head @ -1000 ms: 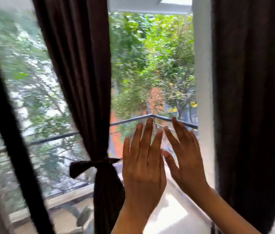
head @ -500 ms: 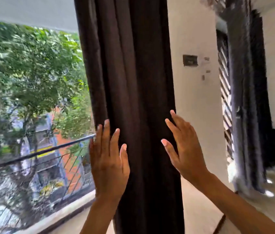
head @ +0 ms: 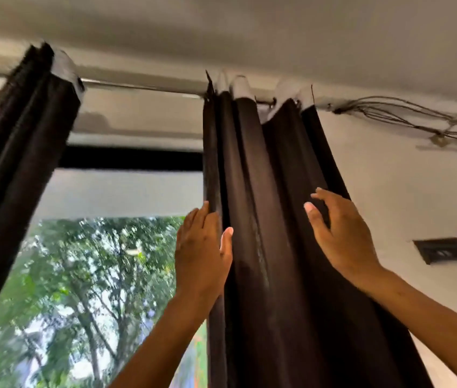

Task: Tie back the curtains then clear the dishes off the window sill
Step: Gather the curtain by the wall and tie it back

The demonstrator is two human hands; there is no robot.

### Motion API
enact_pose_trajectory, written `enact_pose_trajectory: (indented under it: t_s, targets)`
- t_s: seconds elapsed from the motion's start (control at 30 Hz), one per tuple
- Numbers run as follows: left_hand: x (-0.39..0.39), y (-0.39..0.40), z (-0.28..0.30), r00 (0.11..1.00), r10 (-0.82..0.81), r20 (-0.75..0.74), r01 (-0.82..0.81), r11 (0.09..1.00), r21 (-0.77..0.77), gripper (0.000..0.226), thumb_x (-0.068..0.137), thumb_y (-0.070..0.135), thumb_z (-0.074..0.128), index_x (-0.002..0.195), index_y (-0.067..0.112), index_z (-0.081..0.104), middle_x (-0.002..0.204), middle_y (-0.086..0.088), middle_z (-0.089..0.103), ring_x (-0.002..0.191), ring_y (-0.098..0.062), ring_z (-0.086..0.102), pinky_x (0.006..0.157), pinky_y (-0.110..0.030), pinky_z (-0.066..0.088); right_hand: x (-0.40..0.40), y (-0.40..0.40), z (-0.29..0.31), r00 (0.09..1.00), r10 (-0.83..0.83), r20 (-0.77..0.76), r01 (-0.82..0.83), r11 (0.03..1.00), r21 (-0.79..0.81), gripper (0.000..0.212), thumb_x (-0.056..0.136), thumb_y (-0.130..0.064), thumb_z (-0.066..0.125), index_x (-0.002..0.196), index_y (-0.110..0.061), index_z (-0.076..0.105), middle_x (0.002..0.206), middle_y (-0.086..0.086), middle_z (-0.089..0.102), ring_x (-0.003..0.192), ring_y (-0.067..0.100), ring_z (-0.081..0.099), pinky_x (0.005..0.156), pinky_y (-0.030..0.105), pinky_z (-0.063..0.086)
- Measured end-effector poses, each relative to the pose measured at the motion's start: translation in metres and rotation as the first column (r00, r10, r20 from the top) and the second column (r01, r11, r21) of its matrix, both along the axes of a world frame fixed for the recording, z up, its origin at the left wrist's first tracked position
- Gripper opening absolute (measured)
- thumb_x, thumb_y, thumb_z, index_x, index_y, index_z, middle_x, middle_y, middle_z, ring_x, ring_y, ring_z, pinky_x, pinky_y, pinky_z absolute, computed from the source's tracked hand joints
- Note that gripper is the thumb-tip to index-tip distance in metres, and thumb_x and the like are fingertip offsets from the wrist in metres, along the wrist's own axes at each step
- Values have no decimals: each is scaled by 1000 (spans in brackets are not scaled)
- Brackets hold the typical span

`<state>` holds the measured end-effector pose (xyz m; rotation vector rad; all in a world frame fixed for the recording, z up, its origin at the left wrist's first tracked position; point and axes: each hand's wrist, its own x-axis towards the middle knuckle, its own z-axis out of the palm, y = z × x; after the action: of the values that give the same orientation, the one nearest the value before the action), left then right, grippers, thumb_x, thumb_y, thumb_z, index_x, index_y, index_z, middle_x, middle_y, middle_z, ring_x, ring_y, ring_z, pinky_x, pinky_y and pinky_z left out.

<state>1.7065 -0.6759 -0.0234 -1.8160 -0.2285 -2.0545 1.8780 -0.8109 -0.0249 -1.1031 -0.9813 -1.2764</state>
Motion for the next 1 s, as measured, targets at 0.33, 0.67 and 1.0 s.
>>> enact_pose_trajectory:
  t_s: [0.33, 0.67, 1.0]
  targets:
    - [38, 21, 102, 999, -27, -29, 18, 963, -270, 25, 79, 21, 72, 100, 10, 63, 96, -8, 67, 92, -28, 64, 74, -34, 51, 1, 54, 127, 995, 71, -75, -82, 983, -166, 41, 92, -50, 50, 101, -13, 67, 79, -2, 58, 73, 16, 56, 54, 26, 36]
    - [65, 33, 136, 863, -465, 198, 506, 791, -344, 14, 69, 4, 68, 80, 11, 74, 80, -13, 72, 76, -30, 69, 71, -43, 59, -1, 96, 121, 933, 361, -6, -354, 910, -217, 38, 76, -44, 73, 100, -15, 71, 99, 4, 71, 96, 21, 66, 84, 43, 53]
    - [91, 26, 152, 886, -334, 323, 442, 821, -363, 28, 62, 8, 86, 87, 6, 73, 85, -12, 71, 82, -28, 68, 79, -44, 57, 55, 92, 134, 979, 198, -38, -202, 966, -159, 42, 88, -39, 60, 124, -18, 59, 123, 5, 62, 115, 27, 56, 93, 41, 48]
